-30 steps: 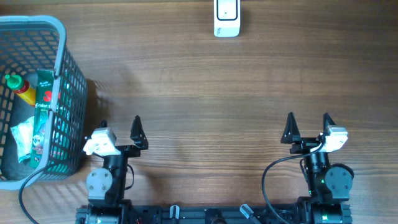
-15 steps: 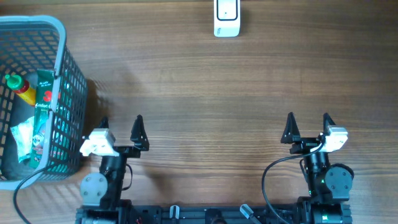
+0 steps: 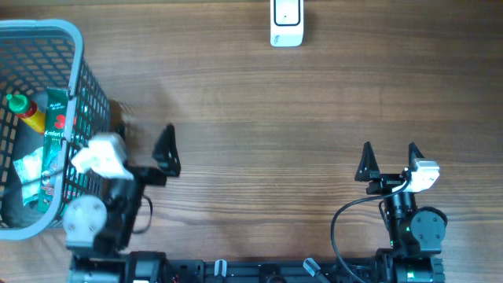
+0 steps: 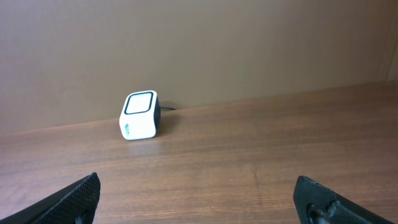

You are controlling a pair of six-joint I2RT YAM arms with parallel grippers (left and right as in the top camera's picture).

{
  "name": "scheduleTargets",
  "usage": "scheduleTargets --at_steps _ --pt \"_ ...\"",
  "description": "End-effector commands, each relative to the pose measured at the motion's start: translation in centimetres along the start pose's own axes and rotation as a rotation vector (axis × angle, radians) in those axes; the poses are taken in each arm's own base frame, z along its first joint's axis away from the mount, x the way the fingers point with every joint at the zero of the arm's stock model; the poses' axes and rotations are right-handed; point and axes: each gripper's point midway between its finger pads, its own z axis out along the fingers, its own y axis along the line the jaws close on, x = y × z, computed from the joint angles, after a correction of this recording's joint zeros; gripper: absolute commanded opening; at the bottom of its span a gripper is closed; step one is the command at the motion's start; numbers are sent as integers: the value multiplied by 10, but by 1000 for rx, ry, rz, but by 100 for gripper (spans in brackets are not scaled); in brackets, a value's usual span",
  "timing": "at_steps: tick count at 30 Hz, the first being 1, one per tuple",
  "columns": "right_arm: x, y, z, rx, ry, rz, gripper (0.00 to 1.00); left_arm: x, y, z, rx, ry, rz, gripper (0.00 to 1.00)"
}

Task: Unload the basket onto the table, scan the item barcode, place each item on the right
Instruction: 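Reach the left gripper into the basket and grasp the green-capped sauce bottle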

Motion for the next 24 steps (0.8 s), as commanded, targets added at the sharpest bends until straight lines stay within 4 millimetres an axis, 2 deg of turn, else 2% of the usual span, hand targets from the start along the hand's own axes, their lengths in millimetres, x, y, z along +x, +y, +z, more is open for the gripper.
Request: scheduleTargets --at_steps 1,4,7,9,11,13,15,19,21,22,24 --pt "1 2 0 -10 3 -14 100 -48 -7 12 -46 89 -2 100" --pt "1 2 0 -10 3 -14 100 -68 -19 20 -46 236 -22 100" --pt "1 2 0 -10 2 -14 100 -55 -32 23 4 424 -64 100" --pt "1 2 0 -10 2 -14 100 -45 -38 31 43 472 -82 100" --pt "1 2 0 -10 2 -14 100 -41 -35 38 34 489 -86 100" --pt "1 2 0 -10 2 -14 100 -39 -15 48 -83 486 -137 100" --pt "1 2 0 -10 2 -14 100 -48 13 55 -252 440 -200 100" --pt "1 2 0 -10 3 -14 100 -102 48 63 -420 302 -217 100" --pt "1 2 0 -10 3 -14 99 -130 73 61 -531 222 -247 100" --pt "1 2 0 -10 2 -14 100 -140 89 58 -601 185 -289 100" --pt "1 2 0 -10 2 -14 100 -145 115 52 -694 154 -362 100"
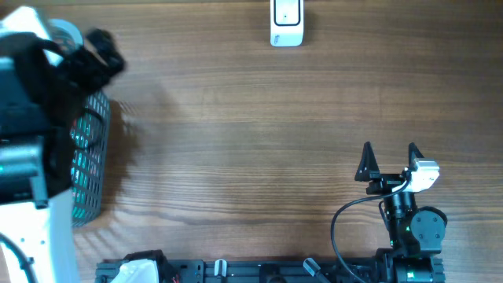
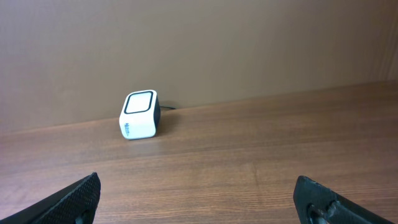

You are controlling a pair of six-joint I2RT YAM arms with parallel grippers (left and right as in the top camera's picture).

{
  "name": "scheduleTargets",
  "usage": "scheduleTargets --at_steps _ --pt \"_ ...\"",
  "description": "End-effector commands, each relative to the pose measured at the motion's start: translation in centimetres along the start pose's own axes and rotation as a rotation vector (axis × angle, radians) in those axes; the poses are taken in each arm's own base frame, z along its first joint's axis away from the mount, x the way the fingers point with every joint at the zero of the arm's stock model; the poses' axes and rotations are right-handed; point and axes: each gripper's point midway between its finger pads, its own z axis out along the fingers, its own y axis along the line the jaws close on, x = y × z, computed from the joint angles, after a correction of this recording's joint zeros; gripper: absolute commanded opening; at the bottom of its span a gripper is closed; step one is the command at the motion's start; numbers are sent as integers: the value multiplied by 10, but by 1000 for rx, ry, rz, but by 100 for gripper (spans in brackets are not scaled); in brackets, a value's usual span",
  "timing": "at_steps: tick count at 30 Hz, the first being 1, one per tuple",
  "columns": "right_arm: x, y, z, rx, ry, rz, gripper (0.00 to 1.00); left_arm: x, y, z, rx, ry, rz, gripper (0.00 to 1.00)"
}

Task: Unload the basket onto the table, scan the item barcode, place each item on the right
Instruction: 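Reach the left gripper into the basket and grasp the green-capped sauce bottle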

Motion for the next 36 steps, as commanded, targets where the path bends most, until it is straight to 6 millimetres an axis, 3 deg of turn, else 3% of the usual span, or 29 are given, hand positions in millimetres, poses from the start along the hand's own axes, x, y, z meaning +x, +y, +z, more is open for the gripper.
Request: scheduleTargets --at_steps 1,6,11,15,23,30,36 --pt "0 2 0 -10 0 -14 100 -36 64 6 -238 -100 -232 100" --pt "0 2 0 -10 0 -14 100 -31 141 30 -441 -56 -396 100" --pt "0 2 0 -10 0 -14 100 -9 182 78 -551 59 -434 100" --pt "0 2 0 -10 0 -14 100 26 219 109 -683 161 -538 100" --pt "0 2 0 -10 0 -14 100 55 253 166 -741 238 -551 100" --pt "0 2 0 -10 0 -14 100 67 277 192 -804 253 -477 100" --pt "0 2 0 -10 0 -14 100 68 293 200 -868 221 -444 100"
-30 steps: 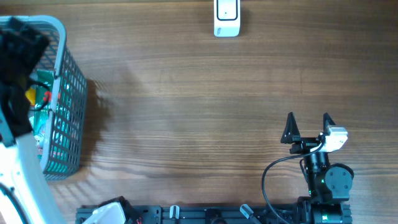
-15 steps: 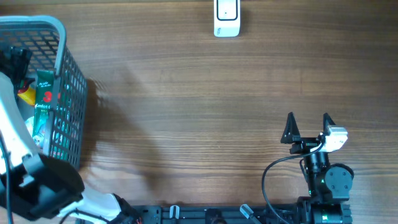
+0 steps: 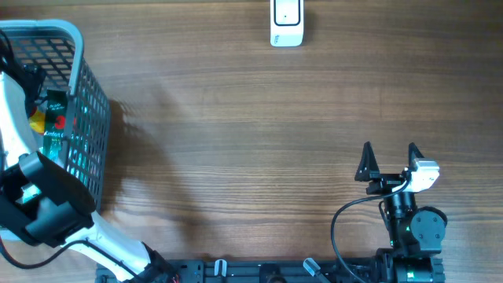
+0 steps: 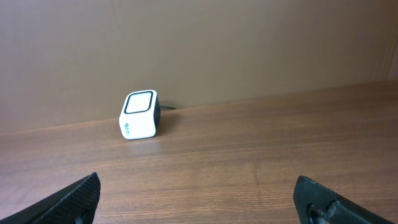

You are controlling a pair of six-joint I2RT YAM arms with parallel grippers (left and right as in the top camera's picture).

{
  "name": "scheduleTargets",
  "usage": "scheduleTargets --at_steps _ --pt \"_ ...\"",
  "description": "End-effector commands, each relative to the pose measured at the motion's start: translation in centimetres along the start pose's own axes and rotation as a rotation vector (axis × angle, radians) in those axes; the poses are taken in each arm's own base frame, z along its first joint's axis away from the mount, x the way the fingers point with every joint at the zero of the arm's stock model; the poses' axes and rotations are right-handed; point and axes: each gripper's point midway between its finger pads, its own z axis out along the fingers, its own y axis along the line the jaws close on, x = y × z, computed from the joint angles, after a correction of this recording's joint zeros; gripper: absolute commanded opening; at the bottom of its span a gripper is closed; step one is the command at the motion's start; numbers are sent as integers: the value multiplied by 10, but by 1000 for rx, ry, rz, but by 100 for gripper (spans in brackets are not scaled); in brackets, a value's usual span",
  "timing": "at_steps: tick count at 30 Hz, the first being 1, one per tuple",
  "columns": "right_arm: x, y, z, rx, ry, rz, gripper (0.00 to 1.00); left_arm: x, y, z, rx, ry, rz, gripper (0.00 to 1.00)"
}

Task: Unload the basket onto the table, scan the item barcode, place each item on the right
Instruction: 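Reach the left gripper into the basket and grasp the green-capped sauce bottle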

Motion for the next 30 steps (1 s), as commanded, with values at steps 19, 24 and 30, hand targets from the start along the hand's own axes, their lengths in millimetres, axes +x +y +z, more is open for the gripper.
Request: scheduleTargets --at_steps 19,24,30 --pt "0 2 0 -10 0 -14 100 12 4 34 -59 26 37 58" --pt "0 2 0 -10 0 -14 100 4 5 15 -38 4 50 47" --pt "0 2 0 -10 0 -14 100 -17 12 -23 -23 -80 68 43"
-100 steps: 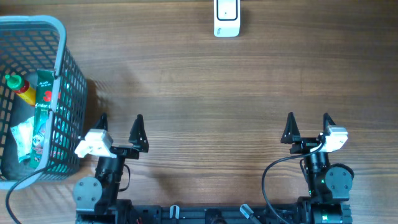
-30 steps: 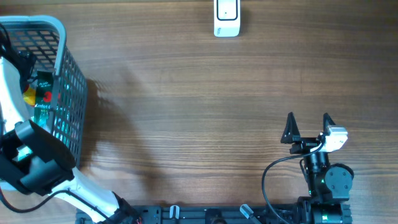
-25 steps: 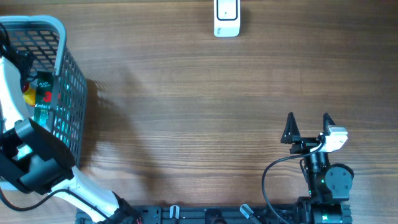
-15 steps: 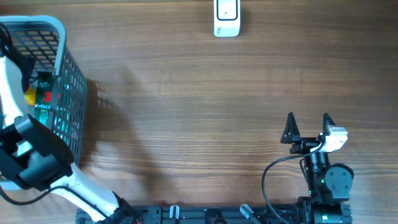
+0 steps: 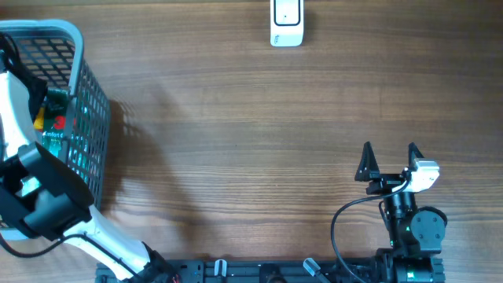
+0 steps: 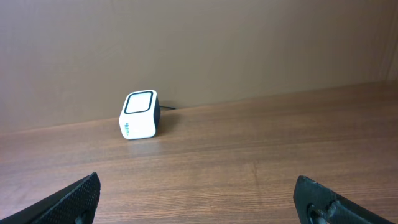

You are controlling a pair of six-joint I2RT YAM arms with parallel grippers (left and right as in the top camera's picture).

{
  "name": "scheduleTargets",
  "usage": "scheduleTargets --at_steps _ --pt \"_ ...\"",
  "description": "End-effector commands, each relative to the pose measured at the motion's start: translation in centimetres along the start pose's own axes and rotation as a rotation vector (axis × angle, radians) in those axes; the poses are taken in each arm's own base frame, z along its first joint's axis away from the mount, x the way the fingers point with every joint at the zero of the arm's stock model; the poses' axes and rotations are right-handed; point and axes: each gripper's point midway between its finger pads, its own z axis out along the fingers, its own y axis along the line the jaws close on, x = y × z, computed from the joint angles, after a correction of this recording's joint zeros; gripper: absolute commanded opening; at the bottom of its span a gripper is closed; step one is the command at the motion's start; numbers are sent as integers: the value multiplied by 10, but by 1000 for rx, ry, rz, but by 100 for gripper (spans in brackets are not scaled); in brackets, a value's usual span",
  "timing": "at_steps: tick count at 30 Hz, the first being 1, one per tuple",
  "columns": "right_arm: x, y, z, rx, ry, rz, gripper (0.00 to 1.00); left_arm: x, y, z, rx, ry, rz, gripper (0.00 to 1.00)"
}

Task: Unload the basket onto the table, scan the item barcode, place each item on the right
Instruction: 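Reach the left gripper into the basket and grasp the green-capped sauce bottle, then carry the bottle to the scanner and set it upright on the table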

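Note:
The white barcode scanner (image 5: 286, 22) stands at the far edge of the table, and shows in the right wrist view as scanner (image 6: 140, 115), window up. A green packet (image 5: 56, 118) and a yellow-and-red bottle (image 5: 37, 118) lie in the grey wire basket (image 5: 86, 102) at the left. My left arm (image 5: 35, 189) reaches down into that basket; its fingers are hidden under the wrist. My right gripper (image 5: 388, 161) rests open near the front right, nothing between its fingers (image 6: 81, 196).
Brown wooden table (image 5: 251, 134) between basket and scanner. A brown wall stands behind the scanner in the right wrist view. The arm bases and cables sit along the front edge.
My left arm has shifted slightly inside the basket, a little lower in the overhead view. The right gripper and the scanner have not moved.
My left gripper first stood open on the table just right of the basket. Then the arm was raised high over the basket. A second ago it reached down into the basket, and it stays there now. The right arm kept still throughout.

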Motion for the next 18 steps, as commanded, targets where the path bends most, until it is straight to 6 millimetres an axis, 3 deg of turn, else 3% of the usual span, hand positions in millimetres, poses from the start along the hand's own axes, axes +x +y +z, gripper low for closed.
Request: scheduleTargets --at_steps 1,5,11,14,18 --pt "0 2 0 -10 0 -14 100 -26 11 -49 32 -107 15 43" --pt "0 2 0 -10 0 -14 100 -43 16 -93 95 -184 0 49" --pt "0 2 0 -10 0 -14 100 -56 26 -188 301 -285 -56 53" --pt "0 2 0 -10 0 -14 100 -47 32 -255 500 -314 -62 54" --pt "0 2 0 -10 0 -14 100 -16 26 -310 729 -256 -4 54"
